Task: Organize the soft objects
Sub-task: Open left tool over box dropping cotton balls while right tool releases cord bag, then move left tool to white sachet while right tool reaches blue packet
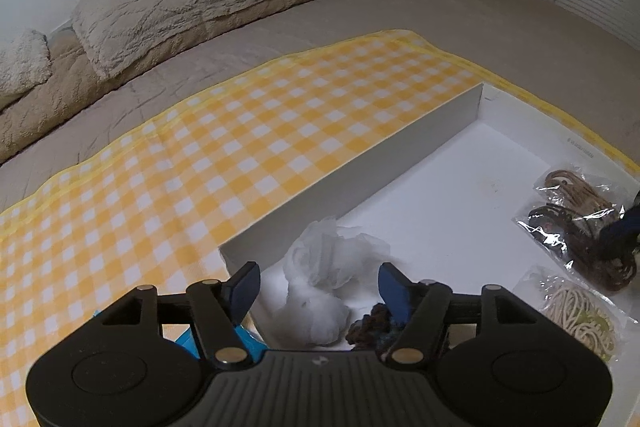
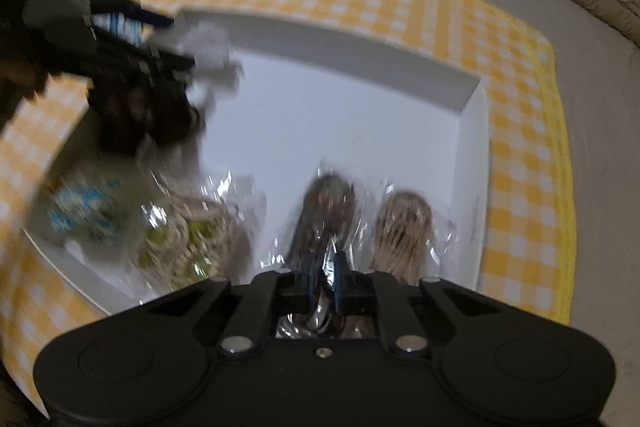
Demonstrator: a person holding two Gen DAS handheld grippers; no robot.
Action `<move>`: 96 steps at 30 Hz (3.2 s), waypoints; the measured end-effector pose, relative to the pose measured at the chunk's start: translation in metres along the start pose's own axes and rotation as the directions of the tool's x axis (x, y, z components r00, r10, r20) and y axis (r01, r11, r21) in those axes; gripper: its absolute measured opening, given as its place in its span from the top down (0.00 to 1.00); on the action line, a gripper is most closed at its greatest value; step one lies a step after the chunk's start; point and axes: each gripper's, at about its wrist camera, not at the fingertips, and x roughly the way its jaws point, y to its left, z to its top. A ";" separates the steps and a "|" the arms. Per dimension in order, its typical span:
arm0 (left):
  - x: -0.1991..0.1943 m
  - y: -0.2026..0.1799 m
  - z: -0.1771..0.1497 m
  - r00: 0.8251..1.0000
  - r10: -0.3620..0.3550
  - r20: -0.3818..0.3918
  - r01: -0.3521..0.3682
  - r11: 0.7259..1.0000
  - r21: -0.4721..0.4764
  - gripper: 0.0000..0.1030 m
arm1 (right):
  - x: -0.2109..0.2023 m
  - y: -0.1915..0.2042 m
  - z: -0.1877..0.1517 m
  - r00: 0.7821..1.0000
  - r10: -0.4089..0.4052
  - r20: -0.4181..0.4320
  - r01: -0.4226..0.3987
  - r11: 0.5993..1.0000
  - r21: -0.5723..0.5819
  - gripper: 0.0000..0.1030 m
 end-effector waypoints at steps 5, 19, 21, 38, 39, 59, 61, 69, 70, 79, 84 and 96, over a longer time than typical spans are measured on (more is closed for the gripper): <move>-0.004 -0.001 0.002 1.000 -0.015 0.008 0.015 1.000 -0.019 0.35 | 0.011 0.007 -0.004 1.000 -0.012 -0.028 0.011 0.999 -0.036 0.90; -0.042 -0.015 0.008 0.998 -0.067 0.019 0.069 0.991 -0.115 0.21 | -0.046 -0.011 -0.004 0.990 -0.018 0.139 -0.002 0.989 0.148 0.89; -0.051 -0.017 0.008 0.997 -0.074 0.023 0.077 0.988 -0.134 0.21 | -0.053 -0.011 -0.005 0.986 -0.029 0.163 0.001 0.985 0.170 0.86; -0.113 -0.033 -0.002 0.998 -0.032 0.058 0.047 0.958 -0.283 0.00 | -0.105 0.001 -0.019 0.933 -0.154 0.326 0.045 0.947 0.318 0.29; -0.116 -0.034 -0.003 0.998 -0.021 0.060 0.038 0.957 -0.287 0.00 | -0.108 0.002 -0.020 0.928 -0.162 0.334 0.049 0.945 0.324 0.26; -0.150 -0.019 -0.024 0.991 0.099 0.085 -0.060 0.922 -0.382 0.00 | -0.117 0.025 -0.016 0.884 -0.260 0.389 0.107 0.922 0.373 0.00; -0.151 -0.014 -0.027 0.990 0.114 0.083 -0.073 0.917 -0.391 0.00 | -0.116 0.028 -0.013 0.884 -0.257 0.391 0.106 0.924 0.367 0.00; -0.160 0.017 -0.040 0.982 0.179 0.069 -0.131 0.888 -0.441 0.00 | -0.105 0.045 0.010 0.885 -0.245 0.396 0.108 0.935 0.339 0.00; -0.161 0.021 -0.042 0.980 0.187 0.067 -0.138 0.884 -0.447 0.00 | -0.103 0.048 0.013 0.885 -0.243 0.398 0.107 0.937 0.333 0.00; -0.173 0.060 -0.061 0.963 0.267 0.040 -0.214 0.844 -0.492 0.00 | -0.089 0.080 0.044 0.884 -0.212 0.418 0.102 0.958 0.270 0.00; -0.178 0.082 -0.073 0.951 0.307 0.027 -0.248 0.816 -0.522 0.00 | -0.084 0.100 0.065 0.877 -0.187 0.443 0.086 0.967 0.238 0.00; -0.170 0.131 -0.075 0.927 0.375 -0.027 -0.319 0.746 -0.585 0.00 | -0.069 0.150 0.109 0.862 -0.099 0.497 0.026 0.988 0.151 0.00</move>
